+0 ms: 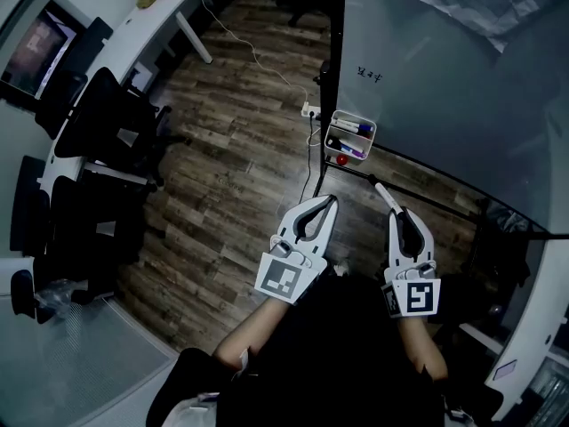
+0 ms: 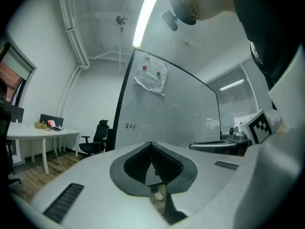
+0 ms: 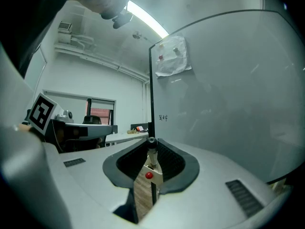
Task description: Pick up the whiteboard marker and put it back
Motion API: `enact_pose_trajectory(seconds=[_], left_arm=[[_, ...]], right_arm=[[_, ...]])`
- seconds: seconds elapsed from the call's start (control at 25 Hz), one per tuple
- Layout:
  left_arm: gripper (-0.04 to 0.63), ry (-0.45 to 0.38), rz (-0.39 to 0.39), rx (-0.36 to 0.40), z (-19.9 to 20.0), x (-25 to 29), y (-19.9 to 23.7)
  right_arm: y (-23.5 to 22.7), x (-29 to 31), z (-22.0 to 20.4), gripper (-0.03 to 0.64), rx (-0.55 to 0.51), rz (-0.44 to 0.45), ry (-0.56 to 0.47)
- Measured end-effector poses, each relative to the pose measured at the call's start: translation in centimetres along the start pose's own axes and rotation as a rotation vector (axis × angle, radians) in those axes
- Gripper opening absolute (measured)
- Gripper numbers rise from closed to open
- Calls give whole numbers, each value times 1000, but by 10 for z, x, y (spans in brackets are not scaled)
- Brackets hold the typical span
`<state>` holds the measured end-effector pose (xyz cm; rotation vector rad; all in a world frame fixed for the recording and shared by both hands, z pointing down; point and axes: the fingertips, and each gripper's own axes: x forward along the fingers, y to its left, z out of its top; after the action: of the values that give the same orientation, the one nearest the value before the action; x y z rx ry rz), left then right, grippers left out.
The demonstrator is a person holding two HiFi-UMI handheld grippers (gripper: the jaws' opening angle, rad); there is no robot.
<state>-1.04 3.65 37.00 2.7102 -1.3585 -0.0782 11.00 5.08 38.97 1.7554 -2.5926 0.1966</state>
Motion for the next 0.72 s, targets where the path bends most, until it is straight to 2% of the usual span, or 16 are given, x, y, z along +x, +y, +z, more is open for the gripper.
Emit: enact_pose_trajectory(seconds=[0.16,0.32,0.52,0.72], left_arm=[[8,-1,-24,-8,2,7,17],[8,-8,-54,-37,4,10,34],[8,-2,-89,-39,-1,16,46],[8,32,-111,-51,-12,17,49]], right_arm=[[5,14,-2,77,-6,-26,9],[14,23,-1,77,-35,-24,-38],[15,39,1,77,1,-74,-55],[12,41,-13,77,-18,-110,5]])
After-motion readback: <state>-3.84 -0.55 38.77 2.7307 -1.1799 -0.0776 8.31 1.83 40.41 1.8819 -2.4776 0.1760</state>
